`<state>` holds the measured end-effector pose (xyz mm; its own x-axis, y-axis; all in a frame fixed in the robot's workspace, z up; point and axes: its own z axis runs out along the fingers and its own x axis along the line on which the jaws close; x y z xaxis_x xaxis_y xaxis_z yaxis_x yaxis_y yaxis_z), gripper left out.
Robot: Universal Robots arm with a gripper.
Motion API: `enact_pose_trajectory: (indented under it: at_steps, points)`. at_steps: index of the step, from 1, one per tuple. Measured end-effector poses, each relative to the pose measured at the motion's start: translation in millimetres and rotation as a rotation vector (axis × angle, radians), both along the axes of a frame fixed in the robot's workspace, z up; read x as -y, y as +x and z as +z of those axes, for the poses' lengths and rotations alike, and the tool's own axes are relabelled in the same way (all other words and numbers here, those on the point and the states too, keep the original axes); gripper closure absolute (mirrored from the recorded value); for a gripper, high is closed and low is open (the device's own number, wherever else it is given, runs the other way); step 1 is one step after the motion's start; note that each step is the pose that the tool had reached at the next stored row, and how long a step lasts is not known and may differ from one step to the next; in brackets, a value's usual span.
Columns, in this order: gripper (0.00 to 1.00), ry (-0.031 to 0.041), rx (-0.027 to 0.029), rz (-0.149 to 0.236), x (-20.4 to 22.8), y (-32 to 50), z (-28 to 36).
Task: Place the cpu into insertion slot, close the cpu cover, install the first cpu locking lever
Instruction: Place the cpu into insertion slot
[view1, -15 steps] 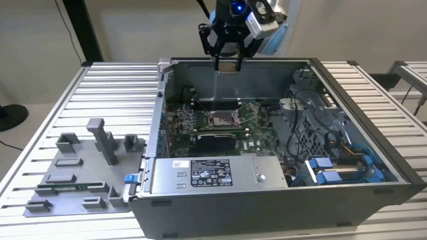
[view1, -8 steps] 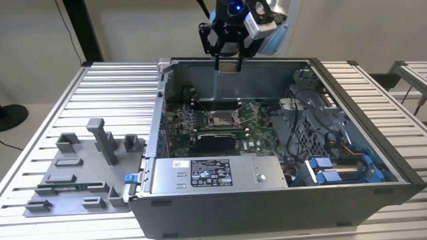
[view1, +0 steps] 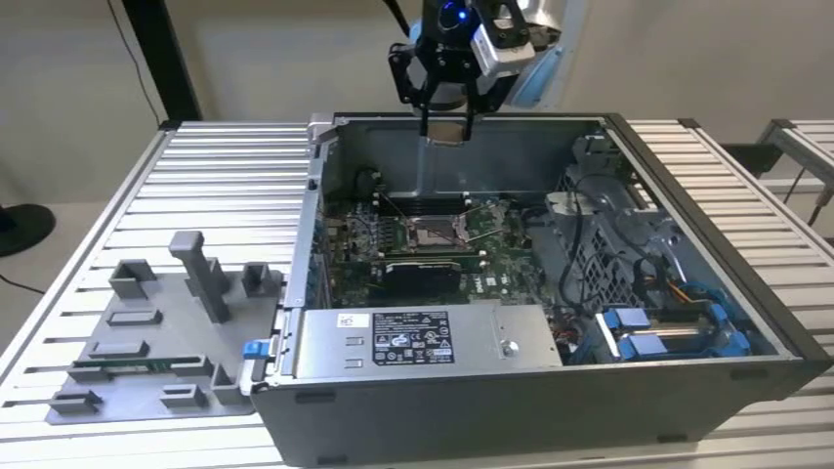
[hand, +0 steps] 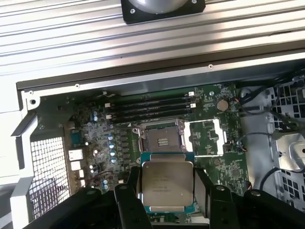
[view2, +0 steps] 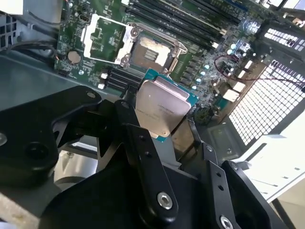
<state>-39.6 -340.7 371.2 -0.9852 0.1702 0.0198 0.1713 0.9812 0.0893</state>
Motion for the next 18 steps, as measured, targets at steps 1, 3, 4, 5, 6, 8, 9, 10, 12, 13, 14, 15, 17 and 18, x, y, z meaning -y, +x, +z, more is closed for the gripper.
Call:
enact_pose_trajectory:
  at_steps: [1, 3, 4, 5, 6, 8, 9, 10, 12, 13, 14, 15, 17, 18]
  points:
    - [1.00, 0.0000, 0.0000, -0.009, 0.0, 0.0, 0.0]
    - [1.00, 0.0000, 0.0000, -0.026, 0.0, 0.0, 0.0]
    - [1.00, 0.0000, 0.0000, -0.035, 0.0, 0.0, 0.0]
    - [1.00, 0.0000, 0.0000, -0.043, 0.0, 0.0, 0.0]
    - [1.00, 0.0000, 0.0000, -0.051, 0.0, 0.0, 0.0]
    - [1.00, 0.0000, 0.0000, -0.070, 0.0, 0.0, 0.0]
    - [1.00, 0.0000, 0.0000, -0.079, 0.0, 0.0, 0.0]
    - [1.00, 0.0000, 0.0000, -0.088, 0.0, 0.0, 0.0]
    - [1.00, 0.0000, 0.0000, -0.106, 0.0, 0.0, 0.0]
    - [1.00, 0.0000, 0.0000, -0.115, 0.0, 0.0, 0.0]
    - [1.00, 0.0000, 0.0000, -0.124, 0.0, 0.0, 0.0]
    - [1.00, 0.0000, 0.0000, -0.134, 0.0, 0.0, 0.0]
    - [1.00, 0.0000, 0.0000, -0.151, 0.0, 0.0, 0.0]
    - [1.00, -0.0001, 0.0000, -0.160, 0.1, 0.0, 0.0]
